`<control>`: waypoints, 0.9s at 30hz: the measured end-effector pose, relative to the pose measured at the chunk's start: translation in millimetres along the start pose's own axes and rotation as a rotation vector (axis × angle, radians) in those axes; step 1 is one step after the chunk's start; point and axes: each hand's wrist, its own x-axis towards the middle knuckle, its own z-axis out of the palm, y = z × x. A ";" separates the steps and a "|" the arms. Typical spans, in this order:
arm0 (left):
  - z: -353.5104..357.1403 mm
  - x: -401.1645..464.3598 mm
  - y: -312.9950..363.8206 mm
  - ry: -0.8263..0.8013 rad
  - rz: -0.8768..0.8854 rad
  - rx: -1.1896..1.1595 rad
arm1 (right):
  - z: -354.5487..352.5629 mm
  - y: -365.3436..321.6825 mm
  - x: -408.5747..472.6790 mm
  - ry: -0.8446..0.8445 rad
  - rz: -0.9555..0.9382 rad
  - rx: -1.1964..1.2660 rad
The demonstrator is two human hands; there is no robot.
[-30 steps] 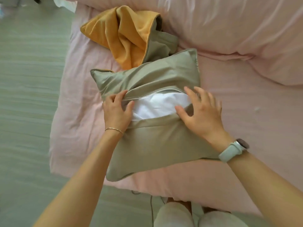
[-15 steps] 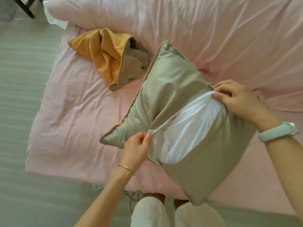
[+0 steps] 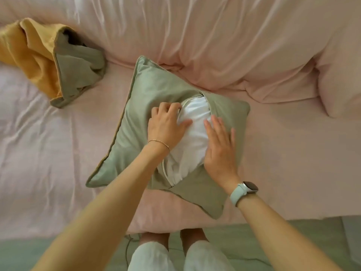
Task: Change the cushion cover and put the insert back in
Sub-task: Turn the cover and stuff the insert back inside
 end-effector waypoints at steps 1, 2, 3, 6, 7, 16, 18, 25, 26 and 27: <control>1.8 5.2 -4.2 -0.058 -0.054 -0.036 | -2.3 2.8 -0.3 -0.003 0.102 0.037; 1.1 8.5 -7.9 -0.068 -0.083 -0.062 | -6.0 5.9 0.5 -0.023 0.191 0.081; -2.5 11.2 -9.7 -0.034 -0.100 -0.094 | -11.3 8.0 1.8 -0.025 0.225 0.115; -18.1 17.1 -2.0 0.037 -0.200 -0.249 | -34.6 12.0 4.8 -0.007 0.194 0.172; -22.3 16.2 4.4 0.024 -0.229 -0.339 | -44.4 13.9 5.6 0.002 0.183 0.177; -18.5 -23.2 13.5 -0.204 -0.642 -0.816 | -60.4 -9.7 27.1 0.086 -0.239 0.137; -22.8 -19.1 -3.1 -0.148 -0.534 -0.615 | -36.1 -28.9 41.4 -0.028 -0.335 0.221; -47.6 8.6 -56.9 0.030 -0.211 0.025 | 27.1 -66.4 59.2 -0.147 -0.419 -0.339; -51.0 12.4 -63.5 0.050 -0.190 0.076 | 29.9 -74.5 62.1 -0.155 -0.435 -0.414; -54.9 15.4 -67.7 0.061 -0.175 0.092 | 30.8 -84.1 65.1 -0.225 -0.431 -0.491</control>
